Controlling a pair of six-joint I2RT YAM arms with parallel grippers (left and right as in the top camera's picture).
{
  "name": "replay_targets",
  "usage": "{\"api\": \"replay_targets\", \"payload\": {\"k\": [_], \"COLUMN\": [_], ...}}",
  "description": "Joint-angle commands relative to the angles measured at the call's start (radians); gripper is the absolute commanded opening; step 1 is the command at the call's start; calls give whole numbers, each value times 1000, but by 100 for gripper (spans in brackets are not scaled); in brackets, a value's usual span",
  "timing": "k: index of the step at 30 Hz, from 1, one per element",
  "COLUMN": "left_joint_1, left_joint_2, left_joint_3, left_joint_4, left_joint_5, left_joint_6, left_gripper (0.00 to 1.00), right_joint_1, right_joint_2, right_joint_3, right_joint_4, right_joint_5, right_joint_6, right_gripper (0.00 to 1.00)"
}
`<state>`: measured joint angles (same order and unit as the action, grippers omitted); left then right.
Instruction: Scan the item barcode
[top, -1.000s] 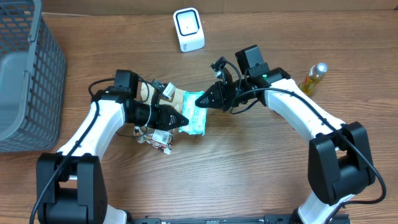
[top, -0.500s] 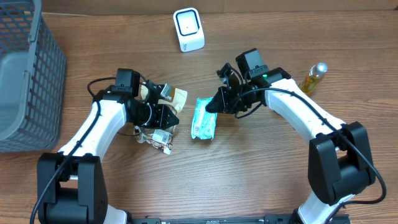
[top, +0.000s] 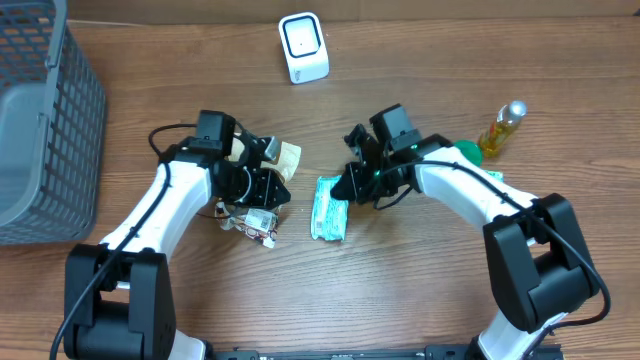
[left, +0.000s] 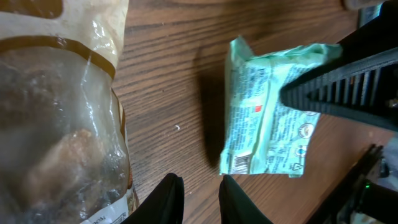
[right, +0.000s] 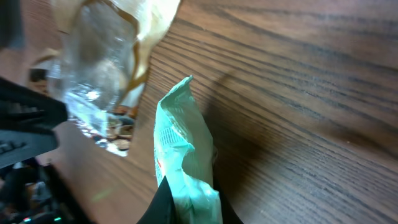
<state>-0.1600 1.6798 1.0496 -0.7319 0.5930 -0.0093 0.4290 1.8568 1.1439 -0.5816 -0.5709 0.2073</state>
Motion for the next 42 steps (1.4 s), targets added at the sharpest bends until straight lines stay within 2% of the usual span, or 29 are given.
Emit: {"api": "replay_targets", "payload": {"k": [1, 3, 6, 7, 10, 14, 16, 19, 21, 23, 25, 29, 31, 42], "left_joint_1": [-26, -38, -53, -56, -60, -60, -60, -64, -76, -92, -114, -160, -183, -221], "left_joint_2": [0, 0, 0, 0, 0, 0, 0, 0, 0, 0, 0, 0, 0, 0], "left_joint_3": [11, 11, 11, 11, 11, 11, 11, 11, 11, 11, 11, 11, 11, 11], "left_joint_4": [5, 8, 16, 19, 29, 31, 31, 36, 45, 61, 84, 141, 172, 213], "left_joint_5": [-53, -53, -53, -54, -49, -49, -48, -42, -38, -21, -12, -13, -13, -28], "left_joint_6": [-25, -26, -29, -34, -50, -50, -50, -50, -51, -50, -51, -52, -72, -103], "left_gripper": [25, 24, 25, 25, 26, 28, 29, 29, 28, 28, 25, 24, 20, 18], "right_joint_1": [8, 8, 8, 8, 4, 0, -1, -2, -4, -4, -4, -3, -3, -3], "right_joint_2": [-14, -14, -14, -15, -15, -17, -19, -19, -19, -19, -18, -18, -16, -16], "right_joint_3": [-34, -47, -48, -48, -41, 27, 78, 142, 161, 162, 156, 132, 113, 20], "right_joint_4": [25, 32, 34, 40, 73, 9, -63, -182, -251, -307, -364, -435, -439, -356], "right_joint_5": [66, 84, 111, 111, 111, 110, 111, 142, 159, 153, 148, 118, 98, 24], "right_joint_6": [-7, -7, -6, -6, 1, 1, 1, 51, 88, 108, 107, 107, 106, 107], "right_gripper": [4, 18, 67, 73, 85, 85, 83, 70, 52, 24, 4, 4, 4, 4]}}
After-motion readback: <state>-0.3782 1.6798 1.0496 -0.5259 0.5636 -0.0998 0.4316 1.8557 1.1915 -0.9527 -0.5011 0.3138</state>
